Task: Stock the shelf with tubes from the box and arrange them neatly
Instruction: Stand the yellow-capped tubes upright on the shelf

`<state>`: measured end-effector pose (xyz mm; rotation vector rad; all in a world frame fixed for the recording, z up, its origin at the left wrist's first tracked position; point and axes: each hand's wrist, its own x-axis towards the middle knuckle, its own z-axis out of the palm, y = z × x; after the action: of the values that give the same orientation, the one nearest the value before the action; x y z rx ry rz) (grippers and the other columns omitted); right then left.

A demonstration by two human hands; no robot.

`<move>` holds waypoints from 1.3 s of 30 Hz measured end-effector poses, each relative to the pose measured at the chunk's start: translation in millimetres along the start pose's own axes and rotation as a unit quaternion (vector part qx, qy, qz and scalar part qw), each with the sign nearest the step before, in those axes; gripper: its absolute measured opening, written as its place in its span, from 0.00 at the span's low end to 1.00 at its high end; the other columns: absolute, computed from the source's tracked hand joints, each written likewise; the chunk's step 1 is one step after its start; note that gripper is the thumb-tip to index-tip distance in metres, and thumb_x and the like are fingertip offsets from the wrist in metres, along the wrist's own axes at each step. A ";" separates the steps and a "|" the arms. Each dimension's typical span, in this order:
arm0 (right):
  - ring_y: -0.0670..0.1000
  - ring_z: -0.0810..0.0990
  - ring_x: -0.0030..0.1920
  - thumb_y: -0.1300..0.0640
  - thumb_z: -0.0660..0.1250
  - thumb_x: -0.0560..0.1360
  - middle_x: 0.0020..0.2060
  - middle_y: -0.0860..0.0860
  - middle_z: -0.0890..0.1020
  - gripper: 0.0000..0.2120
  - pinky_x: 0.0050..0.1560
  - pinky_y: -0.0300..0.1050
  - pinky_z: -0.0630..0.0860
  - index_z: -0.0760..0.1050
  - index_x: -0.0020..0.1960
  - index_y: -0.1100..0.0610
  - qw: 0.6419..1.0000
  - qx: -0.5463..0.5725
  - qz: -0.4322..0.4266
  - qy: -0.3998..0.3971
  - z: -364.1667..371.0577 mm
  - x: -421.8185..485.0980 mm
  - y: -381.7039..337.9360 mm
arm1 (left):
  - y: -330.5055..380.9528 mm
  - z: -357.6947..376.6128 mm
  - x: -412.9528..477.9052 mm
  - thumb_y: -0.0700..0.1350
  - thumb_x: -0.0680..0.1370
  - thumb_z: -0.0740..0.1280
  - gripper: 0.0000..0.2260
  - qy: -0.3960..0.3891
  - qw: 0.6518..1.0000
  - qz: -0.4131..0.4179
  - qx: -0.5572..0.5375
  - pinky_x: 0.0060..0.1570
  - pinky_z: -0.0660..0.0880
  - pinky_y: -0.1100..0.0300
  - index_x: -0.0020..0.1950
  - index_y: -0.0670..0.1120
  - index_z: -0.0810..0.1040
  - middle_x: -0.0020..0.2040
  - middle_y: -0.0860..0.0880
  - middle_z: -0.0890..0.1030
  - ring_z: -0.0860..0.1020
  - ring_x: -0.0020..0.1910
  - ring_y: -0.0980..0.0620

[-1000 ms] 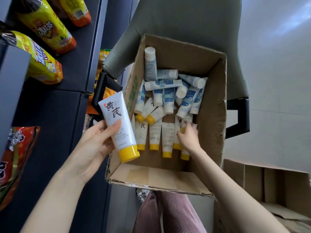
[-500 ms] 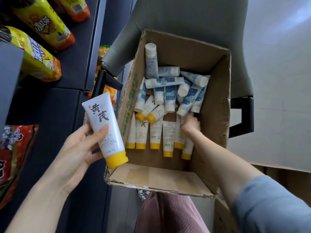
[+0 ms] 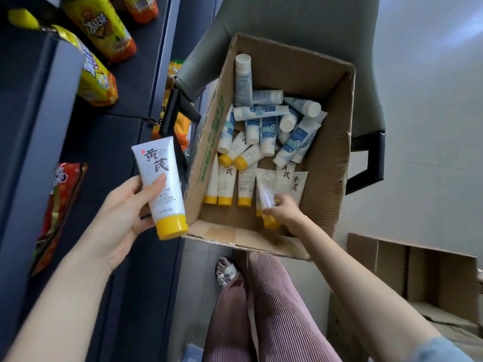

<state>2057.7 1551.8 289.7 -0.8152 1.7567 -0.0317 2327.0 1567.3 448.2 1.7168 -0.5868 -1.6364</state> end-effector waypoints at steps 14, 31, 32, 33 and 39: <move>0.55 0.81 0.55 0.66 0.64 0.73 0.61 0.59 0.78 0.29 0.52 0.49 0.81 0.65 0.71 0.52 0.837 0.324 -0.197 -0.394 -48.1 -159.9 -80.8 | 51.1 -18.5 -110.1 0.52 0.67 0.69 0.18 0.035 0.990 0.127 0.046 0.34 0.77 0.66 0.57 0.51 0.77 0.47 0.57 0.85 0.83 0.44 0.59; 0.56 0.80 0.57 0.59 0.62 0.73 0.58 0.55 0.80 0.24 0.52 0.54 0.79 0.68 0.69 0.52 0.818 0.190 -0.310 -0.445 -49.4 -303.0 -142.2 | 87.4 -55.0 -255.1 0.44 0.72 0.71 0.11 0.134 0.939 0.312 0.060 0.35 0.75 0.72 0.53 0.53 0.76 0.49 0.54 0.83 0.81 0.45 0.63; 0.56 0.79 0.57 0.58 0.63 0.73 0.58 0.55 0.80 0.25 0.51 0.54 0.79 0.67 0.70 0.52 0.822 0.179 -0.310 -0.443 -47.7 -307.9 -144.2 | 85.5 -57.6 -262.3 0.44 0.72 0.71 0.11 0.145 0.936 0.317 0.058 0.35 0.75 0.72 0.52 0.53 0.76 0.49 0.54 0.83 0.81 0.44 0.63; 0.56 0.79 0.58 0.58 0.63 0.73 0.58 0.55 0.80 0.25 0.51 0.54 0.79 0.67 0.70 0.52 0.824 0.167 -0.313 -0.442 -45.9 -313.1 -146.0 | 83.0 -60.0 -269.6 0.44 0.73 0.71 0.11 0.155 0.932 0.322 0.058 0.35 0.75 0.73 0.52 0.53 0.76 0.48 0.54 0.83 0.81 0.44 0.63; 0.55 0.82 0.54 0.58 0.67 0.71 0.56 0.54 0.82 0.25 0.49 0.52 0.80 0.69 0.67 0.54 0.801 0.118 -0.327 -0.488 -34.6 -345.4 -158.3 | 63.2 -68.2 -320.5 0.44 0.73 0.72 0.10 0.233 0.909 0.343 0.045 0.36 0.73 0.75 0.51 0.55 0.77 0.46 0.61 0.83 0.81 0.45 0.65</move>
<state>2148.3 1603.1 656.7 -0.9717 0.4361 -0.2416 2368.7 1770.3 709.7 1.6210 -0.9013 -0.6888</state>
